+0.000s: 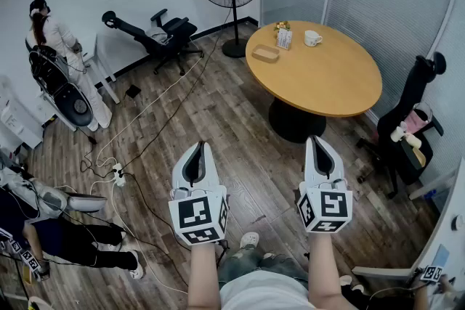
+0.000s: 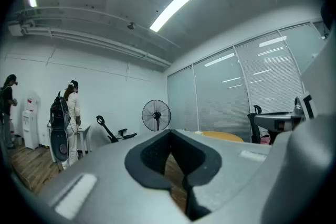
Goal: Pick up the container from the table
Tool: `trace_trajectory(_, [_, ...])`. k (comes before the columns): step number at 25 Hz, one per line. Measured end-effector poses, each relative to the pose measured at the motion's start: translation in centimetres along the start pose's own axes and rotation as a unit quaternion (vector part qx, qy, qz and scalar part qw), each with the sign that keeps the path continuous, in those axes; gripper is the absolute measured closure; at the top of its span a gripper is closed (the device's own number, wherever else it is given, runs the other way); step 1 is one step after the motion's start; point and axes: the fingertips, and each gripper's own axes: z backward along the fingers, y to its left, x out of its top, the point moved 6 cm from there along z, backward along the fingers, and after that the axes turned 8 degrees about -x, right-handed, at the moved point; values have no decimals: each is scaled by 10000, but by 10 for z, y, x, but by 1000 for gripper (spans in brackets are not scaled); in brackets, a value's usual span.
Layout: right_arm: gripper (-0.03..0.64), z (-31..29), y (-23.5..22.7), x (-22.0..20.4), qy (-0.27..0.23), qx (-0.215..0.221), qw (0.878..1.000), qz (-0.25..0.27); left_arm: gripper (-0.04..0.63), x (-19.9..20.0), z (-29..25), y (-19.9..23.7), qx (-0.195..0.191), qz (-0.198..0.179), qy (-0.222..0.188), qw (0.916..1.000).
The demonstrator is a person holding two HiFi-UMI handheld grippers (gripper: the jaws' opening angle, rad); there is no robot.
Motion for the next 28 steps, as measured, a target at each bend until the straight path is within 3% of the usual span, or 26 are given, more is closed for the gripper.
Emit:
trace_trajectory(16, [590, -27, 3, -2, 59, 30, 9999, -81, 594, 0, -24, 14, -37, 61, -8, 10000])
trace_trajectory(20, [466, -45, 7, -4, 77, 88, 9997, -192, 594, 1, -40, 24, -70, 55, -22, 10000])
trace_trajectory(25, [360, -58, 30, -13, 41, 244, 9993, -267, 594, -8, -50, 47, -105, 35, -1, 9999])
trace_trajectory(28, [336, -68, 39, -15, 99, 417, 9986, -322, 594, -10, -59, 53, -125, -5, 55, 9999])
